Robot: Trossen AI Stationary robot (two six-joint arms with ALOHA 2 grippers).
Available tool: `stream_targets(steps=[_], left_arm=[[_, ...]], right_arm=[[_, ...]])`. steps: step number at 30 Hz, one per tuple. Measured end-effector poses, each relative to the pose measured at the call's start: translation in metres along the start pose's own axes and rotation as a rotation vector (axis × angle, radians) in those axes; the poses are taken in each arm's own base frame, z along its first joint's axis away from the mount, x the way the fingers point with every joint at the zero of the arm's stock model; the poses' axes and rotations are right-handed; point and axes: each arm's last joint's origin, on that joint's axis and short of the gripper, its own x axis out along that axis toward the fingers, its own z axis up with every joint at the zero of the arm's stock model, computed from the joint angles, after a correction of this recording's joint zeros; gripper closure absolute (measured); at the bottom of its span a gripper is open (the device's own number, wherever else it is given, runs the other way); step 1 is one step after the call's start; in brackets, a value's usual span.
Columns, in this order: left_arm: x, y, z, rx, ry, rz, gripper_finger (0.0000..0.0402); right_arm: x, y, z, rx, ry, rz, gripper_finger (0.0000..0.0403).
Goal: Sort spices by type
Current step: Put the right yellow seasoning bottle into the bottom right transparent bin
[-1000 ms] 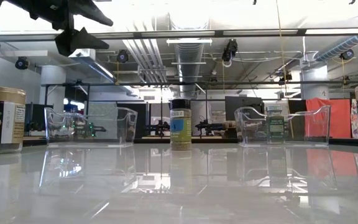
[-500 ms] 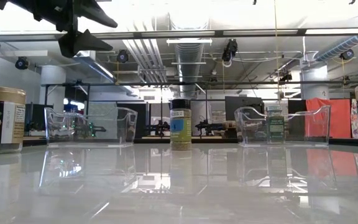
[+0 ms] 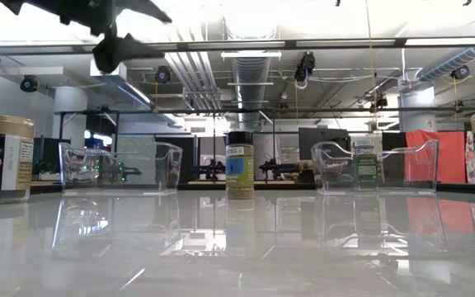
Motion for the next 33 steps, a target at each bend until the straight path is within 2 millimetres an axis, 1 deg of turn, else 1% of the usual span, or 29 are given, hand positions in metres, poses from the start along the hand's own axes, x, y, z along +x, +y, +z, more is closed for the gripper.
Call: stream_targets(steps=[4,8,11,20,26,29,33], left_arm=[[0.003,-0.009,0.009,-0.1,-0.086,-0.099,0.0119],[0.005,-0.015,0.015,-0.136,-0.149,-0.178,0.0119],[0.007,-0.018,0.016,-0.138,-0.148,-0.223,0.0119],[0.014,-0.018,0.011,-0.138,-0.119,-0.216,0.0119],[0.013,-0.018,0.011,-0.139,-0.123,-0.219,0.0119],[0.012,-0.019,0.014,-0.136,-0.132,-0.225,0.0119],[0.01,-0.029,0.029,-0.06,-0.126,-0.206,0.0119]], right_arm=[[0.003,0.001,0.0,0.012,0.017,0.002,0.0181],[0.003,0.001,0.0,0.027,0.018,0.007,0.0181],[0.004,0.002,0.001,0.041,0.014,0.018,0.0181],[0.011,-0.001,-0.003,0.071,0.017,0.007,0.0181],[0.012,0.001,-0.003,0.078,0.009,0.028,0.0181],[0.012,0.002,-0.003,0.082,0.02,0.046,0.0181],[0.012,0.002,-0.003,0.079,0.023,0.047,0.0179]])
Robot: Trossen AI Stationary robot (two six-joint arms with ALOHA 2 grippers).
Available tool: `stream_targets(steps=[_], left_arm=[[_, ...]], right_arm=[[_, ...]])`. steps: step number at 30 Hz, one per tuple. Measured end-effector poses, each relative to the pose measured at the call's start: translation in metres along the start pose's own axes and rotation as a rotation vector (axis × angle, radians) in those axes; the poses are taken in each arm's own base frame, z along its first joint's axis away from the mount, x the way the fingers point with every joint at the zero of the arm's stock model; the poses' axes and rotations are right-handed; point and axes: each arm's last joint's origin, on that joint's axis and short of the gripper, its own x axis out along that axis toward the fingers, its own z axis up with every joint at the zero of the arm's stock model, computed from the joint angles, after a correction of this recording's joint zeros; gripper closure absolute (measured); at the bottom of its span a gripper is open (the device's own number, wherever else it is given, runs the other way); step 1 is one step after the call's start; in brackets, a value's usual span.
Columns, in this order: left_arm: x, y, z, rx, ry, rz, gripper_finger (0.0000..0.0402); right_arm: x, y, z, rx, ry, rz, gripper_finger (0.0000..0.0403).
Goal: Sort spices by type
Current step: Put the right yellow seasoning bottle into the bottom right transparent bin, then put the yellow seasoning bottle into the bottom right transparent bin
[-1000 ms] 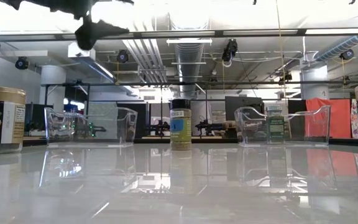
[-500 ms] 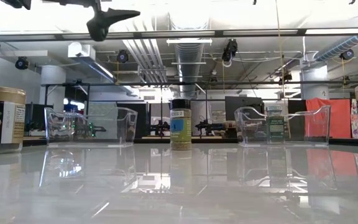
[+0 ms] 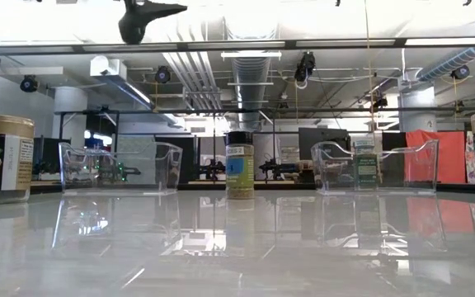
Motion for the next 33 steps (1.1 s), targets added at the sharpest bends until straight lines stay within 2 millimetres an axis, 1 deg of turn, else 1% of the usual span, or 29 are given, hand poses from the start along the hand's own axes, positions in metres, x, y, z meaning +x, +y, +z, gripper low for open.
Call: stream_targets(steps=[2,5,11,15,19,28,33], left_arm=[[0.002,-0.005,0.007,0.049,0.036,0.023,0.0119],[0.004,-0.014,0.018,0.119,0.083,0.051,0.0119],[0.01,-0.029,0.036,0.186,0.174,0.084,0.0119],[0.015,-0.037,0.046,0.22,0.167,0.076,0.0119],[0.017,-0.039,0.048,0.24,0.166,0.072,0.0119],[0.023,-0.038,0.043,0.249,0.183,0.081,0.0119],[0.024,-0.038,0.042,0.24,0.184,0.082,0.0119]], right_arm=[[0.0,0.0,0.0,0.0,0.005,0.002,0.0169],[0.0,0.0,0.0,0.002,0.015,0.006,0.0143],[0.0,0.0,-0.001,-0.001,0.014,0.004,0.0096],[-0.005,0.002,0.002,-0.001,0.01,0.014,0.0079],[-0.011,0.005,0.005,0.003,0.004,0.027,0.0075],[-0.042,0.012,0.018,0.005,-0.001,0.031,0.0076],[-0.07,0.021,0.033,0.032,-0.008,0.107,0.0076]])
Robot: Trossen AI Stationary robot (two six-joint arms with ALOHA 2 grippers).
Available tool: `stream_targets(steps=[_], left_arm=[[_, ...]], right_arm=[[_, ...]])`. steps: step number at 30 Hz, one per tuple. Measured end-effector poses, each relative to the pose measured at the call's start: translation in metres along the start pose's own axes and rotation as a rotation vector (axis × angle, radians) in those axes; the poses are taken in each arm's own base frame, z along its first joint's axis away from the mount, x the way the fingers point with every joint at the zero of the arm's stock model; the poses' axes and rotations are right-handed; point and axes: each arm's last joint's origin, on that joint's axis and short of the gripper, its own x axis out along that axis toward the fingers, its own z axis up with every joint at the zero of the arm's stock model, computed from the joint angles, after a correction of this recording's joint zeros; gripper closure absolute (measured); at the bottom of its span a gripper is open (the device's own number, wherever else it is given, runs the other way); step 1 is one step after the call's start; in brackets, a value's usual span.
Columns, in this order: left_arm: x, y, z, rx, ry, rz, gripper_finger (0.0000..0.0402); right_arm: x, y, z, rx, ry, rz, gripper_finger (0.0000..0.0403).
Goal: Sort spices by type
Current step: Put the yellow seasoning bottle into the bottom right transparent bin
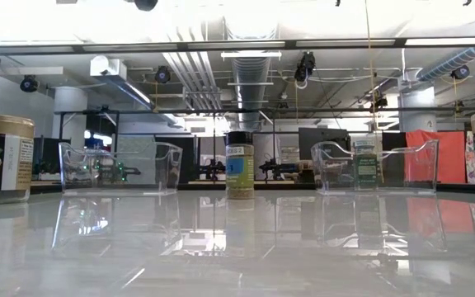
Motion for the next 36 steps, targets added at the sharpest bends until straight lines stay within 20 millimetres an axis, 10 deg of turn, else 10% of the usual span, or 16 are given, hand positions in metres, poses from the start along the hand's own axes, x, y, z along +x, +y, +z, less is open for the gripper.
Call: stream_targets(steps=[12,28,36], left_arm=[[0.0,-0.001,-0.002,-0.019,0.009,0.015,0.0119],[-0.001,-0.001,-0.006,-0.053,0.023,0.05,0.0119],[-0.001,-0.001,-0.006,-0.051,0.028,0.053,0.0119]], right_arm=[[0.001,-0.022,0.011,-0.003,0.037,-0.175,0.0111],[0.022,-0.046,0.02,-0.112,0.122,-0.204,0.0376],[0.021,-0.07,0.013,-0.078,0.103,-0.062,0.039]])
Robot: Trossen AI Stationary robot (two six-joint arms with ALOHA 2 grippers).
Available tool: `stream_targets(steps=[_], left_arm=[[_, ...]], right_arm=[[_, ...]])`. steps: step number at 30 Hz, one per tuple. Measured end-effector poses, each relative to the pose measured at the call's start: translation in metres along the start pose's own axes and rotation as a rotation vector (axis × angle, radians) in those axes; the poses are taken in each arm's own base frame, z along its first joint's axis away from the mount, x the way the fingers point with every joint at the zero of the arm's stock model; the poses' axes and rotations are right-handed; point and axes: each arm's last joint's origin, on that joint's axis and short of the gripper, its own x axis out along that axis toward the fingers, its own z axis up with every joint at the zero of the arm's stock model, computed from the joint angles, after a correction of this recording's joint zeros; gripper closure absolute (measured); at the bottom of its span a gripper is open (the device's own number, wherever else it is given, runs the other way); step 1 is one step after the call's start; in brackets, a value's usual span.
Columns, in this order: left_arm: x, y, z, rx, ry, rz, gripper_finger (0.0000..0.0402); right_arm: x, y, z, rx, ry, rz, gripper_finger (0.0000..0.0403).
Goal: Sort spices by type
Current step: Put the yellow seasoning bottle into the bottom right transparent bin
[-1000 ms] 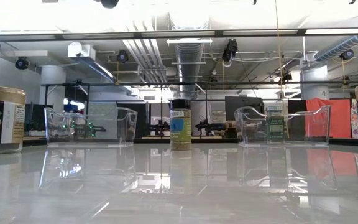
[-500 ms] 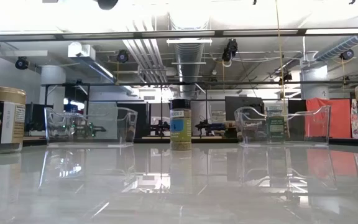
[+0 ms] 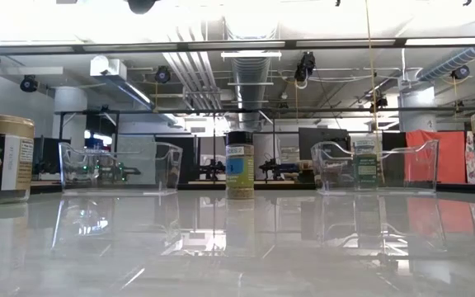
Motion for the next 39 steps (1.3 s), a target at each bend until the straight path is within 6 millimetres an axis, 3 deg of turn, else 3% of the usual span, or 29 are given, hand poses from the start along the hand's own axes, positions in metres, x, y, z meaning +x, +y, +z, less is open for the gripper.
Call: stream_targets(steps=[6,15,24,39], left_arm=[[0.0,0.0,0.0,0.0,0.0,-0.002,0.0119],[0.0,-0.001,-0.001,-0.017,0.004,-0.002,0.0119],[0.0,-0.001,-0.001,-0.016,0.007,-0.001,0.0119],[0.0,0.0,-0.001,-0.015,0.009,0.001,0.0119]], right_arm=[[0.007,-0.025,-0.013,0.04,-0.023,0.051,0.039],[0.038,-0.036,-0.028,0.042,0.016,0.179,0.039],[0.053,-0.034,-0.031,0.031,0.0,0.257,0.039],[0.053,-0.032,-0.032,0.037,0.056,0.317,0.039]])
